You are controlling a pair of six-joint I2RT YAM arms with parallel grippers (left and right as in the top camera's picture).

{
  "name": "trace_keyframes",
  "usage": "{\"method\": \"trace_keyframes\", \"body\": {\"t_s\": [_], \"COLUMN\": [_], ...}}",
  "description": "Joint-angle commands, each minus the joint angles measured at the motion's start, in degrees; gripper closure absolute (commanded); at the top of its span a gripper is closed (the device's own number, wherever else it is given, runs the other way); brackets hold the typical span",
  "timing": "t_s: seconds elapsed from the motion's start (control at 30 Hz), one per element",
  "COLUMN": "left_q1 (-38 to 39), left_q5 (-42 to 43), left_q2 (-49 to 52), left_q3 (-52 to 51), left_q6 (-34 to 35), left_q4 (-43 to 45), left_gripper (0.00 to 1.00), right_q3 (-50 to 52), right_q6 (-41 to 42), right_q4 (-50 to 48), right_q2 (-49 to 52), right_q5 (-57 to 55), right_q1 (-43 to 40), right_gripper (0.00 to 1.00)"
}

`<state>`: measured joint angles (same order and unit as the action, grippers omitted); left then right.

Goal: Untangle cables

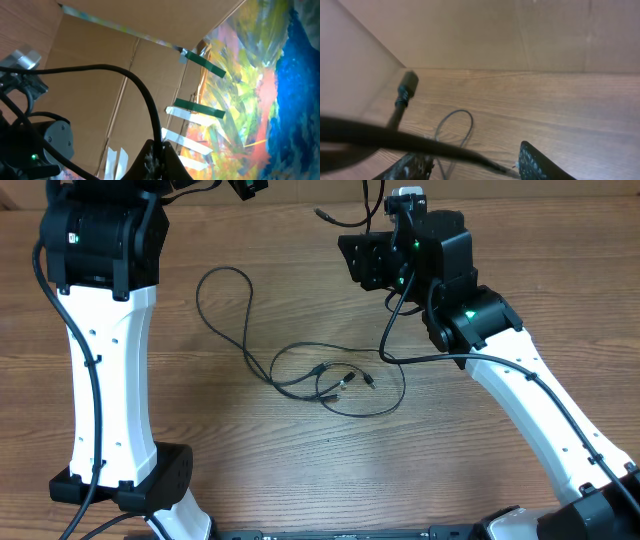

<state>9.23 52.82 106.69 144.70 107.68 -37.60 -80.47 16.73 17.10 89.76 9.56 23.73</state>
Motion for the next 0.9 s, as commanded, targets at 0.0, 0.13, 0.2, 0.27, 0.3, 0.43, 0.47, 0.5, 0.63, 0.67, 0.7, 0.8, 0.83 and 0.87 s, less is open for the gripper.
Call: {"method": "trace_keyframes", "body": {"t_s": [0.0, 0.13, 0.2, 0.27, 0.3, 0.43, 0.47, 0.5, 0.63, 0.67, 0.7, 0.8, 0.83, 0.87], "left_q1": [-0.33, -0.31, -0.33, -0.33, -0.33, -0.39, -0.57, -1.11, -2.45, -2.8, -3.04, -3.65, -3.65, -3.63], "left_q5": [0.85, 2.14, 2.73, 2.73, 2.73, 2.56, 2.27, 1.42, -1.77, -3.61, -6.67, -19.65, -24.94, -34.4], "left_q2": [-1.16, -1.16, -1.16, -1.16, -1.16, -1.16, -1.16, -1.11, -1.07, -1.07, -1.07, -1.07, -1.07, -1.07], "left_q3": [0.96, 0.96, 0.96, 0.96, 0.96, 0.96, 0.96, 0.96, 0.96, 0.96, 0.96, 0.96, 0.94, 0.94], "left_q6": [1.16, 1.2, 1.18, 1.2, 1.2, 1.11, 0.94, 0.15, -3.74, -5.73, -8.46, -17.33, -20.7, -25.57], "left_q4": [0.07, -0.02, -0.02, -0.02, -0.02, -0.04, -0.04, -0.07, -3.32, -5.35, -7.76, -15.52, -18.05, -22.75], "left_gripper": [0.96, 0.96, 0.96, 0.96, 0.96, 0.96, 0.96, 0.96, 0.96, 0.96, 0.96, 0.94, 0.94, 0.93], "right_q3": [-0.55, -0.55, -0.55, -0.55, -0.55, -0.55, -0.55, -0.55, -0.57, -0.57, -0.57, -0.57, -0.57, -0.57], "right_q6": [-2.05, -2.05, -2.05, -2.05, -2.08, -2.01, -2.01, -1.77, -1.77, -1.01, 0.81, 8.11, 9.03, 9.03], "right_q4": [-1.99, -4.13, -5.07, -5.9, -6.16, -5.42, -5.01, -3.91, -2.25, -2.25, -2.25, -1.22, -0.46, 1.4], "right_q2": [-0.09, -0.09, -0.09, -0.09, -0.09, -0.09, -0.09, -0.11, -0.37, -0.76, -1.07, -3.08, -3.89, -5.55], "right_q5": [-0.55, -0.55, -0.57, -0.57, -0.57, -0.52, -0.52, -0.44, 6.23, 10.08, 12.2, 15.65, 16.37, 17.66], "right_q1": [0.33, 0.33, 0.33, 0.33, 0.31, 0.33, 0.33, 0.33, 0.33, 0.33, 0.33, 0.33, 0.33, 0.33], "right_gripper": [0.62, 0.65, 0.64, 0.64, 0.65, 0.94, 0.96, 0.96, 0.96, 0.96, 0.96, 0.96, 0.96, 0.96]}}
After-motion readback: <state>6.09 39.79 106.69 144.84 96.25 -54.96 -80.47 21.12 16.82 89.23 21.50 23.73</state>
